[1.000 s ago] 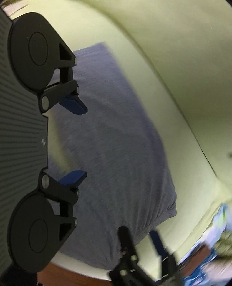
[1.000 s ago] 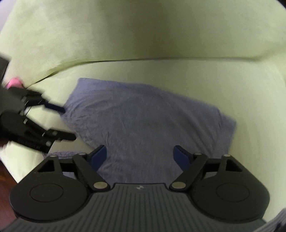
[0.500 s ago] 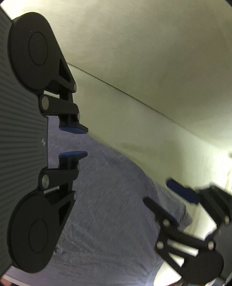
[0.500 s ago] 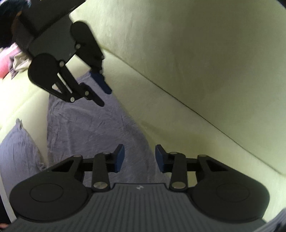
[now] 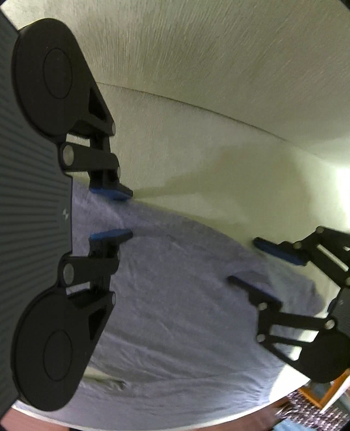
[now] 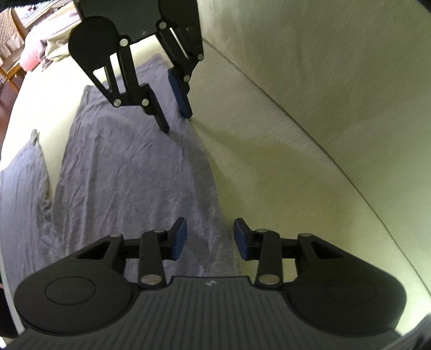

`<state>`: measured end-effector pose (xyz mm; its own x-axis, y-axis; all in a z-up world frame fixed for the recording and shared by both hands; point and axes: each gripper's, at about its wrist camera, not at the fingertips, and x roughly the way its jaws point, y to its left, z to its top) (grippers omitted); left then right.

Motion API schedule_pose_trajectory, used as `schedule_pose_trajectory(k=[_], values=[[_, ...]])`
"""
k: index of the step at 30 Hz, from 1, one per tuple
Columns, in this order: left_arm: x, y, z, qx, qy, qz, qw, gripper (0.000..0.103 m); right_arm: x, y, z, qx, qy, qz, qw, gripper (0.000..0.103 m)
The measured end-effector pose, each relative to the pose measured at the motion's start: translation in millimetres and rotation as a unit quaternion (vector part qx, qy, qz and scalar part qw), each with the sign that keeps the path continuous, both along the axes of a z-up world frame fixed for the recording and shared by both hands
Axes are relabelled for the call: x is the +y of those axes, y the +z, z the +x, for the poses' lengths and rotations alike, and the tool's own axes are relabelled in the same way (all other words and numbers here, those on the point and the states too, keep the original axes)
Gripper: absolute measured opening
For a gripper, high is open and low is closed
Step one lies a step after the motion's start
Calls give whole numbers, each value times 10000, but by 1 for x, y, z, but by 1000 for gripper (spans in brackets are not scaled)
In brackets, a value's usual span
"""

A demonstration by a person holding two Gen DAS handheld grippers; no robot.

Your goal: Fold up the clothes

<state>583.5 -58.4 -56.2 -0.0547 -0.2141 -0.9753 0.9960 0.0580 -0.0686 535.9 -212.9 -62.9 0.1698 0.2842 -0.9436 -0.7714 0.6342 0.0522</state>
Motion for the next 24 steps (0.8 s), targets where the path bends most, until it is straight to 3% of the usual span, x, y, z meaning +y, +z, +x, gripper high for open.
schedule_pose_trajectory(k=[7, 9, 10, 11, 13, 14, 17, 21, 24], values=[[-1, -1, 6, 178, -248, 83, 9995, 42, -6, -3, 10, 204, -36, 191, 9996, 33], [-2, -1, 1, 67, -396, 94, 9991, 41, -4, -4, 11, 97, -49, 55, 9999, 1], [-1, -1, -3, -27, -458, 67, 9989, 40, -3, -4, 9, 29, -9, 3, 10000, 0], [1, 0, -8, -147, -508, 32, 9986, 34, 0, -5, 6, -73, 68, -69, 9999, 0], [4, 3, -20, -395, -574, -36, 9976, 9, 7, -2, -8, -385, 228, -272, 9986, 0], [6, 5, -27, -560, -597, -43, 9966, 0, 10, -1, -14, -544, 270, -381, 9974, 0], [15, 9, -57, -1378, -581, -14, 9888, 0, 21, 7, -42, -1261, 445, -783, 9879, 0], [29, 28, -110, -2685, -182, -88, 9631, 0, 40, 27, -88, -2266, 792, -1198, 9633, 0], [40, 52, -161, -3186, 288, -144, 9473, 0, 55, 46, -127, -2768, 942, -1265, 9479, 0]])
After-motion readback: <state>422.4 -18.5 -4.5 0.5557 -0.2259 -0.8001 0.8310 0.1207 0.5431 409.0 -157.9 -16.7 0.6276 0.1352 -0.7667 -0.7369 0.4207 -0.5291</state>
